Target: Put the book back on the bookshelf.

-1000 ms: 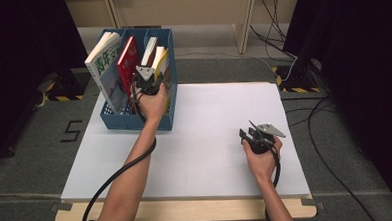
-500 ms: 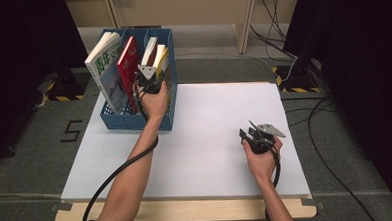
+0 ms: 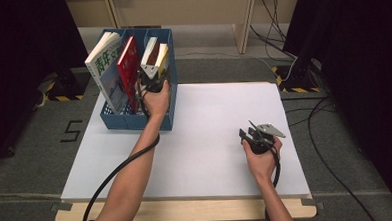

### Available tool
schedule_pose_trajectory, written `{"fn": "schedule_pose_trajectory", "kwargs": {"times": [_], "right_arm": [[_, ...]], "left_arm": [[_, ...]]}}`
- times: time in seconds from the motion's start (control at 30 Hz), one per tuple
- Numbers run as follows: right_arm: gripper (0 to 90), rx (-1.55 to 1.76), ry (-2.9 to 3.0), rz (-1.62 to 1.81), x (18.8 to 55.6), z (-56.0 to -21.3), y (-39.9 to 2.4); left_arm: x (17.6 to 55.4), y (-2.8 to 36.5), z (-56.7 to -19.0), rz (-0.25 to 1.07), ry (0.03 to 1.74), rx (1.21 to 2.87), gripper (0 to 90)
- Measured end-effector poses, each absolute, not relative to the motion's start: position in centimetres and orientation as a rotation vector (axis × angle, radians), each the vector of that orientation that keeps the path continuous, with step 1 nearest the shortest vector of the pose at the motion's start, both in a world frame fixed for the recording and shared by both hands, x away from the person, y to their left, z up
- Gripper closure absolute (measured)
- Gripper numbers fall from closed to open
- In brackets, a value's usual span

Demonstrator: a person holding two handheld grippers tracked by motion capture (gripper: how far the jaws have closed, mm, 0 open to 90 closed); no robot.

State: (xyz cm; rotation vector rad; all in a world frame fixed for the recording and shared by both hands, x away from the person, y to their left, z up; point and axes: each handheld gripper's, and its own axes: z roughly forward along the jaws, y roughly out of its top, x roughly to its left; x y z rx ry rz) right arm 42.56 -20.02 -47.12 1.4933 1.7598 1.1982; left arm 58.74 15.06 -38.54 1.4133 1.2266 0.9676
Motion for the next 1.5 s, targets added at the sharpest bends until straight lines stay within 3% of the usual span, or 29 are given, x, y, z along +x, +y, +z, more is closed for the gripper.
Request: {"fn": "schedule_pose_trajectory", "kwargs": {"times": [0.83,1.17,1.5], "right_arm": [[59.3,1.483,1.775,1.191,42.6,-47.3,-19.9],[59.1,1.491,1.776,1.191,42.5,-47.3,-19.9],[59.0,1.499,1.782,1.190,42.5,-47.3,-19.8]], "left_arm": [[58.9,14.6,-39.5,0.995,1.186,1.433,74.5],[57.2,14.8,-38.6,1.011,1.152,1.447,64.6],[56.2,15.4,-38.2,0.930,1.217,1.469,65.1]]}}
